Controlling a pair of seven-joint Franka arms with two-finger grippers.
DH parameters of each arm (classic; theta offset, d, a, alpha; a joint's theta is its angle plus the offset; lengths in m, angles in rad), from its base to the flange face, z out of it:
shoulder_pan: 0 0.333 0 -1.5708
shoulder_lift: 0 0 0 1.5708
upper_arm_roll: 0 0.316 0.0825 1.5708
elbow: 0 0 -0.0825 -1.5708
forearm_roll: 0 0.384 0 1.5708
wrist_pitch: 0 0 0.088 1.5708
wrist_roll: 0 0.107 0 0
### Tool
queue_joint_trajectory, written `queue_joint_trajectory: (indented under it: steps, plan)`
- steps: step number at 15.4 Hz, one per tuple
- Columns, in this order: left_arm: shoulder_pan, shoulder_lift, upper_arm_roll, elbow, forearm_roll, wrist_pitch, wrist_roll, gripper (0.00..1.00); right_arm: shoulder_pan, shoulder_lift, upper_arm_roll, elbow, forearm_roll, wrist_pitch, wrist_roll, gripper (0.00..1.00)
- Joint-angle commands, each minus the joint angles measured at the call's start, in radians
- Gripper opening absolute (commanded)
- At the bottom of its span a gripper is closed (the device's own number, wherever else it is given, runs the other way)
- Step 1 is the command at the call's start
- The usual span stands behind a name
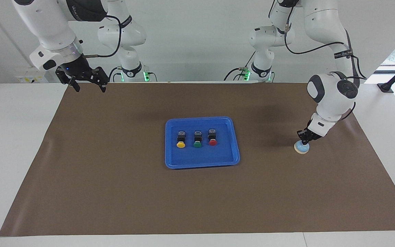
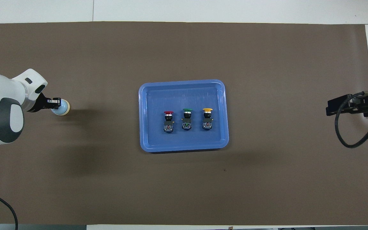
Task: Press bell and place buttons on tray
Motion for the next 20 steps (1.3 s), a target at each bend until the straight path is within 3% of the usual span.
queue_joint_trajectory:
  steps: [1, 4, 9, 10, 12, 13, 20]
  plan:
    - [0.010, -0.014, -0.003, 0.059, 0.018, -0.088, 0.001, 0.00, -0.012, 0.004, 0.010, 0.007, -0.003, -0.013, -0.018, 1.00]
    - [0.009, -0.019, -0.003, 0.201, 0.018, -0.296, 0.000, 0.00, -0.012, 0.004, 0.010, 0.007, -0.003, -0.013, -0.018, 1.00]
    - [0.007, -0.080, -0.003, 0.277, 0.020, -0.455, 0.000, 0.00, -0.012, 0.004, 0.010, 0.007, -0.003, -0.013, -0.018, 1.00]
    - [0.007, -0.091, -0.005, 0.301, 0.018, -0.498, 0.000, 0.16, -0.012, 0.004, 0.010, 0.007, -0.003, -0.013, -0.018, 1.00]
    - [-0.002, -0.132, -0.005, 0.326, 0.018, -0.578, -0.008, 0.63, -0.012, 0.004, 0.010, 0.007, -0.003, -0.013, -0.018, 1.00]
    - [-0.005, -0.161, -0.005, 0.321, 0.018, -0.599, -0.009, 1.00, -0.012, 0.004, 0.010, 0.007, -0.003, -0.013, -0.018, 1.00]
    - [-0.005, -0.256, -0.011, 0.318, 0.017, -0.756, -0.009, 1.00, -0.012, 0.004, 0.010, 0.007, -0.003, -0.013, -0.018, 1.00]
